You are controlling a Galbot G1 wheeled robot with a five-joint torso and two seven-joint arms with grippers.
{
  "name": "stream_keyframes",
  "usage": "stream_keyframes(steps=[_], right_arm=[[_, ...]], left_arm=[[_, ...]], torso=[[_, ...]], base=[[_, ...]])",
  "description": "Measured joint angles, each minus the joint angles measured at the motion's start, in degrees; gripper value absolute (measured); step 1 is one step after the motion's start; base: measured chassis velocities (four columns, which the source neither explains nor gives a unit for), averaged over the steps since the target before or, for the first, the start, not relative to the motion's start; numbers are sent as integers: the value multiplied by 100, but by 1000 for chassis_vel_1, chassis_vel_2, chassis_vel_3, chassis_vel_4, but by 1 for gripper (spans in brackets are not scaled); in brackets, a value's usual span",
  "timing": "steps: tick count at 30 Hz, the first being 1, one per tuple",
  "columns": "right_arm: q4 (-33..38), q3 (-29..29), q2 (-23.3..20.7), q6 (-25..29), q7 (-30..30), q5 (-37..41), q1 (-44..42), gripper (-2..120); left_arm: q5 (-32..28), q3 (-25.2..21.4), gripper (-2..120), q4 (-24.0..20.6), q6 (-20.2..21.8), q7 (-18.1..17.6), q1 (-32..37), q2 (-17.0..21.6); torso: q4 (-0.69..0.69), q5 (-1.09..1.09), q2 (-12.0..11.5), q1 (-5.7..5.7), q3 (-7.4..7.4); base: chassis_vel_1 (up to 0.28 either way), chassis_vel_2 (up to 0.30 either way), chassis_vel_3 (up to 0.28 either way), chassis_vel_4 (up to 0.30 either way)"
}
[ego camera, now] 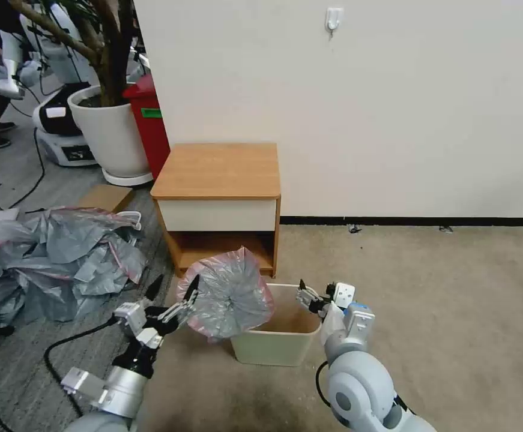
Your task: Pick up the garbage bag from the table and place it over the trash can.
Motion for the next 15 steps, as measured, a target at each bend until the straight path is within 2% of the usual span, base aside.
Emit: stream_keyframes(steps=[2,3,5,6,8,9,13,15], right_arm=[[53,72,-15,32,-4,4,-66,100],[53,72,-15,32,-4,4,-66,100],[86,147,-15,61,-14,6,-141,100],[86,147,-15,61,-14,6,-141,100],[99,198,16,84,-23,-4,-226,100],[99,198,16,84,-23,-4,-226,100],[102,270,61,141,-49,-72,-360,100],[101,279,64,146,-50,-79,-370,100]], left_arm=[[-9,148,100,43,632,-542,-165,54],[-9,148,100,43,632,-542,-165,54],[-254,326,100,57,1298,-1302,-400,152],[-254,326,100,57,1298,-1302,-400,152],[-477,460,100,108,1729,-1879,-635,243],[-477,460,100,108,1729,-1879,-635,243],[-496,617,100,252,2141,-2284,-886,352],[-493,639,100,274,2186,-2319,-911,363]], torso=[[0,-1,0,0,0],[0,-1,0,0,0],[0,0,0,0,0],[0,0,0,0,0],[-1,0,0,0,0],[-1,0,0,0,0],[-1,0,0,0,0],[-1,0,0,0,0]], base=[[0,0,0,0],[0,0,0,0],[0,0,0,0],[0,0,0,0],[0,0,0,0],[0,0,0,0],[0,0,0,0],[0,0,0,0]])
